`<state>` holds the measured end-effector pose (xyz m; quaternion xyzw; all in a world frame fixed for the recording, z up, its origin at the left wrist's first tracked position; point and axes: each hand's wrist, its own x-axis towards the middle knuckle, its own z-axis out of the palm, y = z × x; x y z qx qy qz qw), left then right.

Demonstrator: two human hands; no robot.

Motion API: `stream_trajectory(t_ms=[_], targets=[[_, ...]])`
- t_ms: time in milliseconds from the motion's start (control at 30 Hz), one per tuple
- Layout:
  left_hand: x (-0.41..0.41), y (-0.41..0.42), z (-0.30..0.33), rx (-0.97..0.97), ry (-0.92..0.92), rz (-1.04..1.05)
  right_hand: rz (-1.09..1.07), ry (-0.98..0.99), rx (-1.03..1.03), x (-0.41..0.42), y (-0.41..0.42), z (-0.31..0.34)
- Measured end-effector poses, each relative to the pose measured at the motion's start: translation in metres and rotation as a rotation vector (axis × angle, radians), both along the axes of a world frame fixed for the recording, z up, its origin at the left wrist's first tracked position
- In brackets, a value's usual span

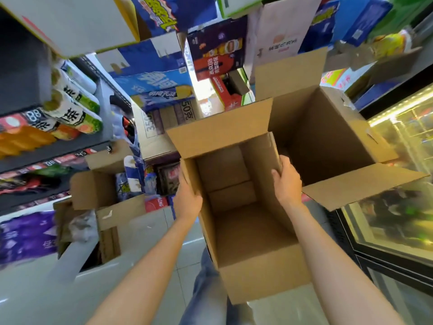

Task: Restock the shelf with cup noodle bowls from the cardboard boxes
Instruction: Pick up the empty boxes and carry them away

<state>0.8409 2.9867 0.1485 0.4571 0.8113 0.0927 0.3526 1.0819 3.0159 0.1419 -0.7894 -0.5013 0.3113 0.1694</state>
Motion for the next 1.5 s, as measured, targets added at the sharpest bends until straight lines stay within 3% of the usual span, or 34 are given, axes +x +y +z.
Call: stream_trajectory(t_ms=[233,367,433,533,667,800,933,1067,1267,1400,1500], targets=[[-0.047,0.035,0.01,0.099,0.136,0.115,0.141,-0.109,-0.026,-0.005,-0.004,0.015],[-0.071,0.048,0.013,0.116,0.1,0.231,0.368,-0.344,0.097,-0.024,-0.003,0.016],[-0.081,0.049,0.006,0.068,0.033,0.191,0.428,-0.426,0.072,-0.035,-0.006,0.018],[-0.087,0.04,-0.002,-0.019,-0.101,0.118,0.421,-0.406,-0.056,-0.049,-0.008,0.021],[-0.092,0.026,-0.004,-0.211,-0.004,0.078,0.404,-0.429,-0.067,-0.059,-0.009,0.021],[-0.092,0.028,-0.002,-0.062,0.0,0.022,0.332,-0.331,0.009,-0.056,0.0,0.022],[-0.067,0.039,0.011,0.108,0.056,0.058,0.364,-0.162,-0.042,-0.046,0.008,0.027],[-0.048,0.055,0.0,0.197,0.003,-0.051,0.225,-0.255,0.065,-0.019,0.012,0.033],[-0.029,0.091,-0.012,0.0,-0.198,-0.104,0.326,-0.33,-0.133,-0.002,0.015,0.012],[-0.024,0.083,-0.006,-0.007,-0.288,-0.135,0.34,-0.413,-0.065,-0.015,0.016,0.029],[-0.025,0.07,0.004,-0.032,-0.27,-0.064,0.393,-0.344,-0.016,-0.031,0.013,0.049]])
